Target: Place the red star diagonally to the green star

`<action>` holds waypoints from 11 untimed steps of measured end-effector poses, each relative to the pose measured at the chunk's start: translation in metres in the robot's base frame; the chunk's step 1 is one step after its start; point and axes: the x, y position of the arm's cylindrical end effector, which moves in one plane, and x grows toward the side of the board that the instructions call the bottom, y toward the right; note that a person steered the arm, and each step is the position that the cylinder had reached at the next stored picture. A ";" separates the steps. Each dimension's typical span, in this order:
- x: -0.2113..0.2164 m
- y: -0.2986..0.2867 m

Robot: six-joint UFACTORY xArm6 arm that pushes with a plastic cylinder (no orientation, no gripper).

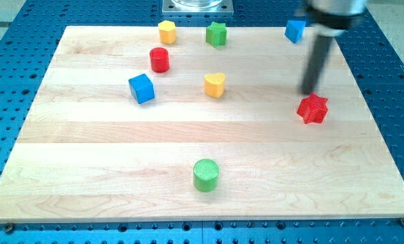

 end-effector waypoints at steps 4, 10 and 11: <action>0.008 -0.069; -0.097 0.028; -0.170 0.040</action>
